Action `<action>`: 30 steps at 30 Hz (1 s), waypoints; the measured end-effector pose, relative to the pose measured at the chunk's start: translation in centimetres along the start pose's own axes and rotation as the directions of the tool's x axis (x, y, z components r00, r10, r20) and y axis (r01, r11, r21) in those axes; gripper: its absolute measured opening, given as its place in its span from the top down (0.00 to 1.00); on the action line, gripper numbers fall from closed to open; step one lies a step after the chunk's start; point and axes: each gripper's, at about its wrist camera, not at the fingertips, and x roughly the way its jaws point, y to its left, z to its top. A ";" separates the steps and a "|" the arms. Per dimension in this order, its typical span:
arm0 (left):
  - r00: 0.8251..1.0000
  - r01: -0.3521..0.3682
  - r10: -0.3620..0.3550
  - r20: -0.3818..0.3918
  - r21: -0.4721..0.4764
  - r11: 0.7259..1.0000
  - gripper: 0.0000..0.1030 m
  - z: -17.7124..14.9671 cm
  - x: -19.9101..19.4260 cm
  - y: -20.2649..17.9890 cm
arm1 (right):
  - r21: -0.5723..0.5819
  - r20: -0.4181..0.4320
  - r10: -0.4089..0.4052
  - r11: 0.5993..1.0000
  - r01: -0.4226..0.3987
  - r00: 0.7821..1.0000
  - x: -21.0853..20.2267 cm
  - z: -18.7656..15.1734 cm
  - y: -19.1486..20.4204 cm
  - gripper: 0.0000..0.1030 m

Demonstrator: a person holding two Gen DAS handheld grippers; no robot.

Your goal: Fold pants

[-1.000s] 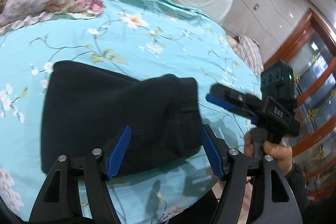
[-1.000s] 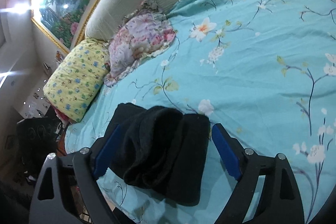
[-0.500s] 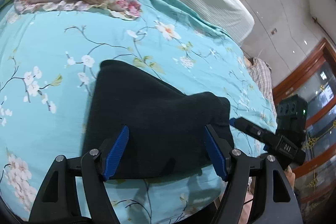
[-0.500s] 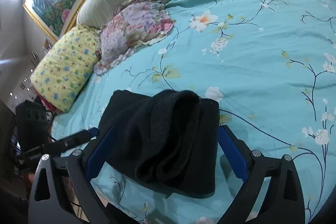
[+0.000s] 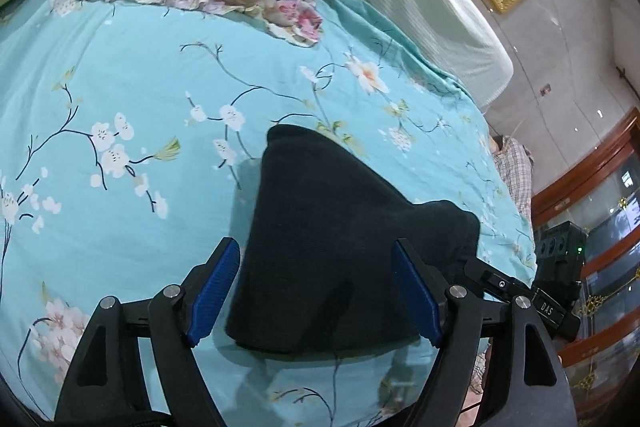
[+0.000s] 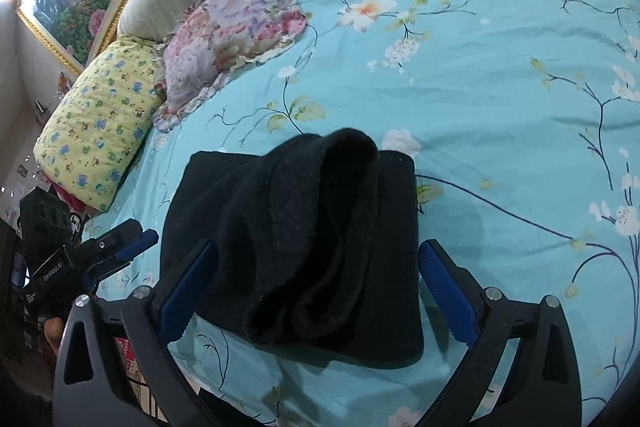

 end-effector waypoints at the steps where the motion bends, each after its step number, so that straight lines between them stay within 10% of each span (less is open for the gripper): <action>1: 1.000 -0.001 0.001 -0.003 -0.003 1.000 0.24 0.0 0.1 0.1 | 0.001 -0.002 -0.005 1.000 0.005 1.000 0.1 0.0 0.0 0.03; 22: 0.997 0.010 -0.014 -0.082 -0.049 0.999 0.23 1.1 4.3 1.5 | 0.062 -0.032 -0.023 0.998 0.025 0.999 1.9 -0.2 -1.5 0.04; 30: 0.993 0.005 -0.013 -0.115 -0.068 0.998 0.22 1.1 5.8 1.5 | 0.076 -0.049 0.015 0.997 -0.012 0.999 2.5 -0.4 -2.2 0.26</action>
